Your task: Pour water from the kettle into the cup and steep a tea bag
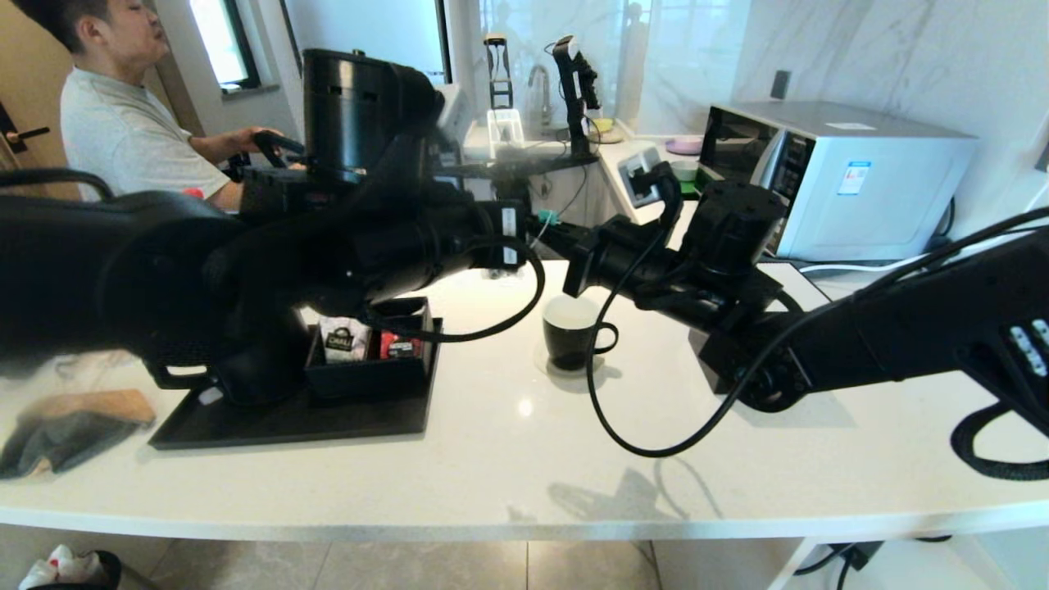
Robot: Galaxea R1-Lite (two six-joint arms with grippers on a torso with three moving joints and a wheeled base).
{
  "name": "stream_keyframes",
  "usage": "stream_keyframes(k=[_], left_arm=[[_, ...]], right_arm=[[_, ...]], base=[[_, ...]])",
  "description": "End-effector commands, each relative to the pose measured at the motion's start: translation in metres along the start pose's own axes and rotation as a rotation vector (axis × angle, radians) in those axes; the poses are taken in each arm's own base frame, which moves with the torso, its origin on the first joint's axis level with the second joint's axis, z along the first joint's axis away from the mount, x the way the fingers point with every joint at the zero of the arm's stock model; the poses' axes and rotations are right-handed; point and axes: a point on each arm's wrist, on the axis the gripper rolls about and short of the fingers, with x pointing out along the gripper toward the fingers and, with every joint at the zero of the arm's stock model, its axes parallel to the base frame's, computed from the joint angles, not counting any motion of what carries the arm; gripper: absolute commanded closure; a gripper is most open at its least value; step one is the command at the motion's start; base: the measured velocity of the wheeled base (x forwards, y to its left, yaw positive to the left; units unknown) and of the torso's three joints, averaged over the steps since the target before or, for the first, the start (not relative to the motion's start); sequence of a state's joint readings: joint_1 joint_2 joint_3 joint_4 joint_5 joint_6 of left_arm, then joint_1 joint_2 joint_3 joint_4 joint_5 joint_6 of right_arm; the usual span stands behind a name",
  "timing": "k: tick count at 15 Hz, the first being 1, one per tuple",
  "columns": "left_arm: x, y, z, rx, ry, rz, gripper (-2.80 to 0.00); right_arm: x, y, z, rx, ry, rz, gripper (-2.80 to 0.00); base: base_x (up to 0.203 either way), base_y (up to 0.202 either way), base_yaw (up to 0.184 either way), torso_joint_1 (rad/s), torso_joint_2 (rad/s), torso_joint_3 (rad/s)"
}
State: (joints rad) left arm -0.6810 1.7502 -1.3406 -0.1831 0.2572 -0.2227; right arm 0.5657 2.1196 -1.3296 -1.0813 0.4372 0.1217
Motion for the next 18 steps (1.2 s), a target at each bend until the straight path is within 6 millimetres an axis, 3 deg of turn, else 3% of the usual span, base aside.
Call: stream_keyframes(k=[1,13,18], left_arm=[[0.009,-0.001,-0.007,0.004,0.020,0.007,0.00],[0.018,-0.001,-0.015,0.004,0.039,0.039,0.00],[0.032,-0.004,-0.018,-0.012,-0.022,0.025,0.00]], right_arm=[[0.000,0.001,0.002,-0.003,-0.009,0.005,0.00],[-0.002,0.001,0.003,-0.003,-0.007,0.003,0.00],[-0.003,-0.002,0.003,-0.005,-0.006,-0.008,0.00]], base=[[0.000,0.000,0.000,0.000,0.00,0.000],[0.000,0.000,0.000,0.000,0.00,0.000],[0.000,0.000,0.000,0.000,0.00,0.000]])
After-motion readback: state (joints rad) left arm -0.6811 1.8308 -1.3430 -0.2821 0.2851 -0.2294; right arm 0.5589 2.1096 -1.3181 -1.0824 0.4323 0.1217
